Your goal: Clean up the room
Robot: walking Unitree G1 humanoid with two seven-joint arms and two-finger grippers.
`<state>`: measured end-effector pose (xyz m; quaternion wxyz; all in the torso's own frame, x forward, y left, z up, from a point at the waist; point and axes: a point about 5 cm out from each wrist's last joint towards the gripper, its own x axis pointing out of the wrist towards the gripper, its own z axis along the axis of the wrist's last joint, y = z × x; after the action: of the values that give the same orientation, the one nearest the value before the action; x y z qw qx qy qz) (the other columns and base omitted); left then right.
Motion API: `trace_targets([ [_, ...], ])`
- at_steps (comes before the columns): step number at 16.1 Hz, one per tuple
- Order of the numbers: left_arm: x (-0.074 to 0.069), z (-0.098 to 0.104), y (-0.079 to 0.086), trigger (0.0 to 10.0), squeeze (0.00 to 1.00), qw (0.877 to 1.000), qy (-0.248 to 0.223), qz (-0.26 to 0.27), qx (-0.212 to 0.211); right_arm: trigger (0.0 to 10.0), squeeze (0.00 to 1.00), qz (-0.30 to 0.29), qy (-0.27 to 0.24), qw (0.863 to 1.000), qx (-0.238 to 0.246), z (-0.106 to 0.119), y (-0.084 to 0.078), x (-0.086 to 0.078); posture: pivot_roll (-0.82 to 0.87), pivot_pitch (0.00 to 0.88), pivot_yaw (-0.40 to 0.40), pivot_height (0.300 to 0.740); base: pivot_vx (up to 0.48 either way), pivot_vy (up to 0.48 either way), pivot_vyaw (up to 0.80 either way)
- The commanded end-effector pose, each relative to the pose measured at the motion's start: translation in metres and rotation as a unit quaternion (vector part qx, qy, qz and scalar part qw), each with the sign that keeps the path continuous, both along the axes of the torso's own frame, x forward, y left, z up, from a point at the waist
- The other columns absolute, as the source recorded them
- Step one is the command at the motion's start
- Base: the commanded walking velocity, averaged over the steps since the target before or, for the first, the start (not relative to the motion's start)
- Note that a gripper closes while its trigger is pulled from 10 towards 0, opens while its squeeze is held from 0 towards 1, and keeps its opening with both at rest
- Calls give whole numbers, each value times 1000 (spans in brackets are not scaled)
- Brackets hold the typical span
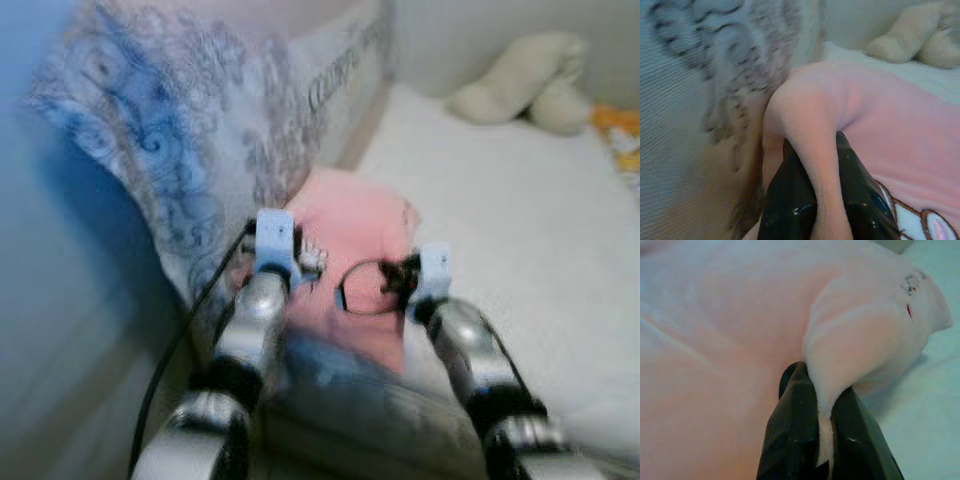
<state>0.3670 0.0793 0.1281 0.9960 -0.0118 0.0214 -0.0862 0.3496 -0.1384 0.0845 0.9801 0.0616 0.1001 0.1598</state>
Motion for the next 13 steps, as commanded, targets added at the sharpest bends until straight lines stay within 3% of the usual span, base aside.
trace_targets([
  [1,3,14,0,10000,0,999,-32,6,3,10000,0,-4,-3,1000,1,1,-3,0,149,0,-38,740,405,-255,0],
  [8,-1,14,-10,10000,0,999,-32,11,-9,10000,0,-5,-6,1000,-9,1,-6,-2,145,0,-43,740,407,-217,0],
  [10,-1,12,-15,10000,0,999,-17,27,-23,10000,0,0,-9,1000,-19,2,-6,-2,145,0,-47,740,426,0,613],
  [12,6,14,-14,10000,0,998,-8,57,-33,10000,0,16,-7,999,-40,3,-6,0,137,0,-63,740,240,0,591],
  [13,18,19,-3,10000,0,997,-4,77,-20,10000,0,54,14,996,-71,5,1,9,117,20,-80,740,0,0,0],
])
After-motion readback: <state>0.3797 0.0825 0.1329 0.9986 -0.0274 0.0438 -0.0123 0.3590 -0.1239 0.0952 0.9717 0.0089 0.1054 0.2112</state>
